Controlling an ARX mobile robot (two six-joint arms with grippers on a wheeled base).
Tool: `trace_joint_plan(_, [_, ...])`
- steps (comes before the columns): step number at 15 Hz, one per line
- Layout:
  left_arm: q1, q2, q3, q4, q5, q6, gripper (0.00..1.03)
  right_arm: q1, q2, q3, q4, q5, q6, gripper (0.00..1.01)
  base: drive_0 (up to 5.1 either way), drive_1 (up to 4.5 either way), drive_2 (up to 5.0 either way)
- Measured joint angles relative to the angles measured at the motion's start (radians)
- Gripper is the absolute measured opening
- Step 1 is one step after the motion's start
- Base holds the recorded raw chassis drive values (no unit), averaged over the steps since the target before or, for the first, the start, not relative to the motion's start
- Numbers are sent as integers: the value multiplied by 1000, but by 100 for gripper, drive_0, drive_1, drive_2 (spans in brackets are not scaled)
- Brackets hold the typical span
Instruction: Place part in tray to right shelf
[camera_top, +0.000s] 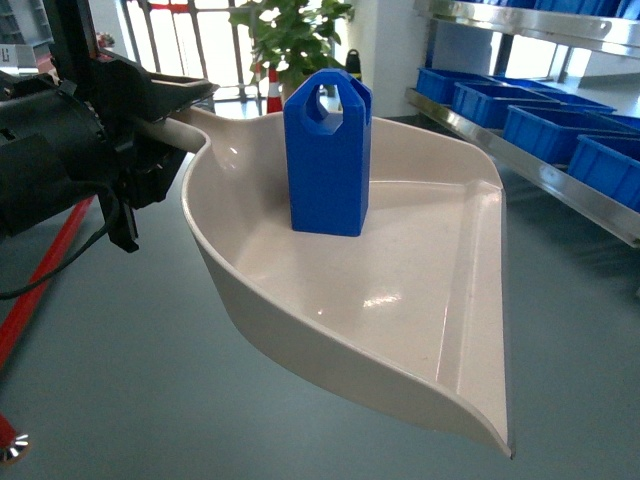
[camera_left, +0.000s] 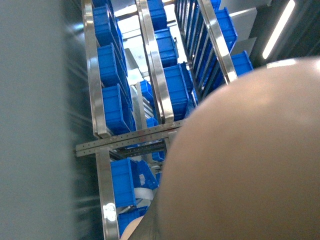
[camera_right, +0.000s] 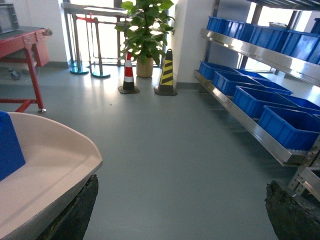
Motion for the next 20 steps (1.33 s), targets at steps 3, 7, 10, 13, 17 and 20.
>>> trace_joint_plan(3, [0, 0, 0, 0, 0, 0, 13, 0, 0, 0, 0, 0, 0, 98, -150, -150, -150])
trace_joint_plan(7, [2, 0, 0, 0, -3, 0, 13, 0, 0, 0, 0, 0, 0, 98, -160, -160, -160])
trace_joint_plan(10, [-1, 0, 0, 0, 0, 0, 13, 0, 0, 0, 0, 0, 0, 98, -155, -155, -155])
trace_joint_plan(13, [2, 0, 0, 0, -3, 0, 13, 0, 0, 0, 0, 0, 0, 98, -176, -176, -176])
trace_joint_plan(17, [0, 0, 0, 0, 0, 0, 13, 0, 0, 0, 0, 0, 0, 98, -150, -150, -150])
trace_joint_plan(20, [0, 0, 0, 0, -1, 0, 13, 0, 0, 0, 0, 0, 0, 98, -163, -163, -163])
